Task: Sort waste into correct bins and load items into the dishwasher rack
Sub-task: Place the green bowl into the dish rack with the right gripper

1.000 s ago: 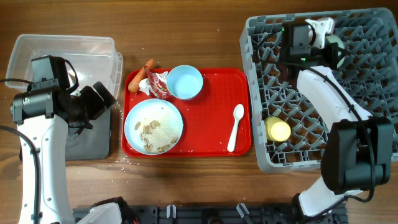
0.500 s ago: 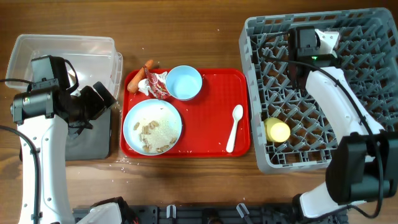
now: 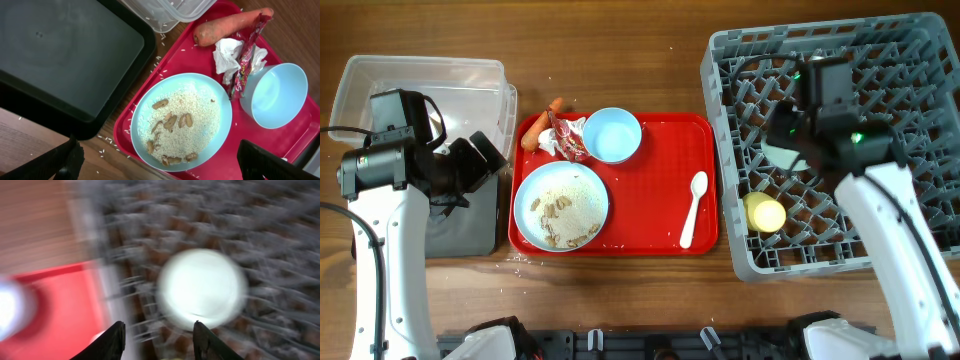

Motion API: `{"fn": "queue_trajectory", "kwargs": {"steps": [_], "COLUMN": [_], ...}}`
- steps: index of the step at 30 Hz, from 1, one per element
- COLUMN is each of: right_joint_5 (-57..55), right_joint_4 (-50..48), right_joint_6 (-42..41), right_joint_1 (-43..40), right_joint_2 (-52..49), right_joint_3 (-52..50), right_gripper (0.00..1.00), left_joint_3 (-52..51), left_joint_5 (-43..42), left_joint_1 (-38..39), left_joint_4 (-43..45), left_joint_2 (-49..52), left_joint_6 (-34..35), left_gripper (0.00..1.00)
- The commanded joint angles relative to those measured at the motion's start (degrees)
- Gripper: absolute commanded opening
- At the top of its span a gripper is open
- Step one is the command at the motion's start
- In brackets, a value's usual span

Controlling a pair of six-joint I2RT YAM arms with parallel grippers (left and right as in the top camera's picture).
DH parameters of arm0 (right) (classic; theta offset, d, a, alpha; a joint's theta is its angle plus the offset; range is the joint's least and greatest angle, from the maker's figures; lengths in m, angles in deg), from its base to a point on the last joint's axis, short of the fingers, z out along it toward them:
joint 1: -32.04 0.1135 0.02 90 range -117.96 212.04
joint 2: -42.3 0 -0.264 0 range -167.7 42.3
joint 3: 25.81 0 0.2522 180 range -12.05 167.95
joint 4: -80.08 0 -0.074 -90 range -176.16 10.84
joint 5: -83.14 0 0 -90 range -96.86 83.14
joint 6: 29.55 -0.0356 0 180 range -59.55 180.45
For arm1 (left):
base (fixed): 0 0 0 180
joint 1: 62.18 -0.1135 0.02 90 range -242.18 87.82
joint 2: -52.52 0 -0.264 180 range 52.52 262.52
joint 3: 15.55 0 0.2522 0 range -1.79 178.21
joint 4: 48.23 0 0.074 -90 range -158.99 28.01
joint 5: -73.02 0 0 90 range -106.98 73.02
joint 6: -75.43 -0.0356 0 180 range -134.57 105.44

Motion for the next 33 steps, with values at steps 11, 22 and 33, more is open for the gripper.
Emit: {"fn": "queue_trajectory", "kwargs": {"steps": [11, 22, 33], "right_joint_5": [13.64, 16.87, -50.07], "right_joint_4": [-34.38, -31.85, -12.48], "right_joint_6": [-19.21, -21.09, -5.46], "right_joint_1": [22.03, 19.69, 5.95], "right_joint_2": [-32.26, -37.73, 2.47], "right_joint_3": [-0.28, -0.28, -0.28], "right_gripper": [0.54, 0.04, 0.04], "left_joint_3": [0.48, 0.48, 0.48], "left_joint_5": [0.52, 0.52, 0.52], "left_joint_1": [-0.26, -0.26, -0.26], "left_joint_4": [0.13, 0.13, 0.13], "left_joint_2": [-0.66, -0.66, -0.66], "left_joint_6": [0.94, 0.94, 0.94], "left_gripper": [1.00, 1.00, 1.00]}}
